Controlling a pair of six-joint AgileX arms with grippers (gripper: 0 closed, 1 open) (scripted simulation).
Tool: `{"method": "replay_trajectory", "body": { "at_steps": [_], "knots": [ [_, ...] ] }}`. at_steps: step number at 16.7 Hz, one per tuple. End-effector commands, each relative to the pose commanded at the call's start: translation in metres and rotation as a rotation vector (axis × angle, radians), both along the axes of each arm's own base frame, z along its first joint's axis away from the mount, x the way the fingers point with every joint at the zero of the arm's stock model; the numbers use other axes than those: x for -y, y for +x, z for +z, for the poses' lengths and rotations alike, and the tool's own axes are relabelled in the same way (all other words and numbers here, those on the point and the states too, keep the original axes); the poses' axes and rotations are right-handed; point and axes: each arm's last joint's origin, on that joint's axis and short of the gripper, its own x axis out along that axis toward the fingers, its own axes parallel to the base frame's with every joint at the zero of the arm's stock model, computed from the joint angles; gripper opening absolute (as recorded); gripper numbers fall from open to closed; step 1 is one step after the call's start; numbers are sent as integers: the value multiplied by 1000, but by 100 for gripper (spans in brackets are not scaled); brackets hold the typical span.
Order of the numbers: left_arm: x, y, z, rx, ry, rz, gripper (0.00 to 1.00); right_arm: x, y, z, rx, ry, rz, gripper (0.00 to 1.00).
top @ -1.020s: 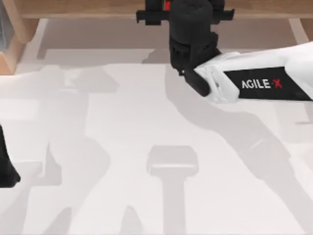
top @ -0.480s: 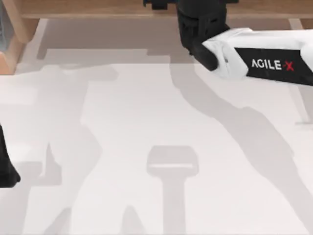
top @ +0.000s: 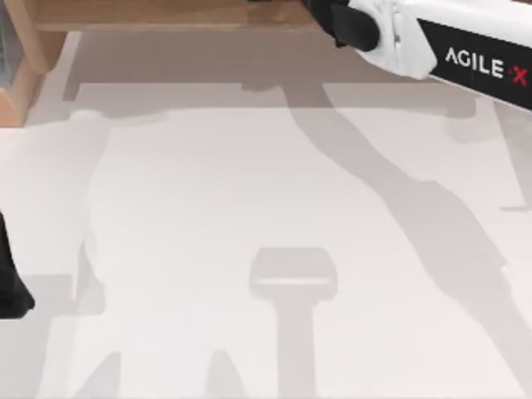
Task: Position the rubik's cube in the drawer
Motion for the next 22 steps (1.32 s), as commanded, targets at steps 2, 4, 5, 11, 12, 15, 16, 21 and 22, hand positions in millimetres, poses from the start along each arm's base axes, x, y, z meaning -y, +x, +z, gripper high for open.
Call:
{"method": "replay_trajectory", "body": {
  "at_steps": [2,4,5,11,12,15,16,21,22],
  "knots": [
    [0,0,0,0,0,0,100,3,-3,17,-73,-7,41,0],
    [0,0,0,0,0,0,100,11,-6,33,-158,-24,73,0],
    [0,0,0,0,0,0,100,17,-7,40,-205,-38,84,0],
    [0,0,0,0,0,0,100,88,-12,74,-526,-149,80,0],
    [0,0,0,0,0,0,100,105,-13,80,-579,-166,68,0],
    [0,0,0,0,0,0,100,164,-16,91,-736,-207,21,0],
    [0,0,0,0,0,0,100,185,-16,93,-785,-216,2,0],
    [0,0,0,0,0,0,100,294,-15,85,-998,-225,-87,0],
    [0,0,0,0,0,0,100,316,-14,80,-1029,-220,-104,0]
  ]
}}
